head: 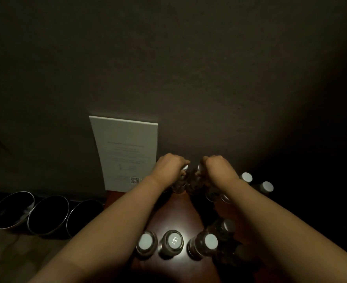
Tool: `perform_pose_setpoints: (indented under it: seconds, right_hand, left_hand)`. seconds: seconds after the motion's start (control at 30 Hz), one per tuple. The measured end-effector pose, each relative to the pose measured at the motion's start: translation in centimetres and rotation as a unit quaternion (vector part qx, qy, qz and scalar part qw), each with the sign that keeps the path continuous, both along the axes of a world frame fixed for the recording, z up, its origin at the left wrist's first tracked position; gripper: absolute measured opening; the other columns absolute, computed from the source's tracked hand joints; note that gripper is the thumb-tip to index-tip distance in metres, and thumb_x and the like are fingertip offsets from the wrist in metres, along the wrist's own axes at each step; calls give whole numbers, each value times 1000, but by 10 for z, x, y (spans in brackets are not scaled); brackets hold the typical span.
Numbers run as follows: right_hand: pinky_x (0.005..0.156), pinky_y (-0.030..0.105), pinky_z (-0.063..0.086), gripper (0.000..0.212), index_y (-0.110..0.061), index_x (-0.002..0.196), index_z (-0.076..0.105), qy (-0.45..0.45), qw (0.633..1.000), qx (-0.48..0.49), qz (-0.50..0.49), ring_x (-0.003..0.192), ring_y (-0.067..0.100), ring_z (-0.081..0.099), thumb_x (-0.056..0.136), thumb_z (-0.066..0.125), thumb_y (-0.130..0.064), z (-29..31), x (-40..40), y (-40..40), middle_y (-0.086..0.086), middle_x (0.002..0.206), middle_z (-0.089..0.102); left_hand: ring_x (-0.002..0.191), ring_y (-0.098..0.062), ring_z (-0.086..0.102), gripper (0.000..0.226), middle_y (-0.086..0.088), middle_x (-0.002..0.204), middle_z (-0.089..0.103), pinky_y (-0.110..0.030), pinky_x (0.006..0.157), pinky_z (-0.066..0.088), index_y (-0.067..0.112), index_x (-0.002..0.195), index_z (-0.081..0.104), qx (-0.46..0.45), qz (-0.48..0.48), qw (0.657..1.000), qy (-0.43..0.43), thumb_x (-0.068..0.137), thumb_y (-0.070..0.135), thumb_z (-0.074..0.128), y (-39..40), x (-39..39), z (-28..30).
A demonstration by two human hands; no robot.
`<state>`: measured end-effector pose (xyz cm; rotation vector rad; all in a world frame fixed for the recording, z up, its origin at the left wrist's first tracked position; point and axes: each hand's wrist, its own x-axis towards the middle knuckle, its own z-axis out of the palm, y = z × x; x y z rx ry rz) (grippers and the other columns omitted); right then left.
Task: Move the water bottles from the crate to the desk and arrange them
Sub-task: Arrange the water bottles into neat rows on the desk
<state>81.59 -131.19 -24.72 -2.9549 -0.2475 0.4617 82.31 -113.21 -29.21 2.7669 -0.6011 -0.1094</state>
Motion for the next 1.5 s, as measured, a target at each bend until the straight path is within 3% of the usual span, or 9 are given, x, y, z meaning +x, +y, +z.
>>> perform_pose_setpoints:
  seconds: [0.3, 0.43, 0.53, 0.7, 1.1, 1.3, 1.5]
  right_hand:
    - [97, 37, 49, 65, -19, 144, 44, 5, 1000, 6, 20, 117, 27, 59, 88, 70, -36, 14, -4, -22, 10, 129, 61]
    - [97, 34, 49, 53, -19, 136, 56, -34, 999, 15, 11, 113, 23, 62, 89, 69, -36, 29, -2, -50, 7, 124, 65]
    - [92, 30, 50, 42, -21, 129, 63, -13, 999, -21, 28, 110, 21, 63, 90, 67, -35, 33, -6, -63, 5, 120, 67]
    - [83, 31, 53, 31, -28, 116, 69, 72, 997, -11, 37, 96, 21, 66, 85, 68, -27, 19, -12, -70, 2, 109, 70]
    - [78, 29, 56, 21, -23, 95, 74, 59, 994, 65, 59, 85, 17, 68, 77, 70, -14, 7, 2, -68, -1, 92, 72]
    - [83, 29, 52, 36, -18, 110, 73, 44, 992, 86, 84, 97, 20, 65, 80, 64, -1, 11, 1, -68, 3, 107, 69]
    - [92, 33, 51, 40, -21, 116, 70, 29, 991, 96, 94, 105, 21, 63, 80, 66, -3, 5, -1, -72, 3, 114, 67]
  left_hand:
    - [118, -20, 59, 47, 4, 128, 65, -32, 95, 49, 30, 133, 59, 10, 9, 1000, 10, 87, 25, 68, -1, -1, 5]
    - [121, -25, 57, 58, -3, 131, 61, -33, 95, 47, 28, 139, 53, 25, 21, 999, 28, 84, 37, 73, -13, 0, 12]
    - [124, -24, 54, 70, -3, 135, 58, -34, 97, 44, 31, 144, 46, 7, 16, 1000, 23, 82, 46, 73, -28, -2, 13]
    - [121, -17, 58, 53, 6, 130, 64, -30, 95, 46, 32, 134, 58, -46, 3, 997, 60, 84, 45, 71, -49, 0, 10]
    - [113, -14, 63, 47, 6, 116, 71, -29, 95, 49, 30, 125, 66, -48, 30, 996, 72, 80, 40, 76, -52, 7, 10]
    - [110, -12, 64, 47, 6, 115, 72, -27, 94, 48, 30, 125, 66, -50, 32, 995, 78, 80, 38, 77, -52, 8, 10]
    - [107, -10, 65, 46, 8, 113, 72, -28, 94, 49, 28, 123, 68, -63, 38, 994, 81, 79, 36, 79, -52, 7, 9]
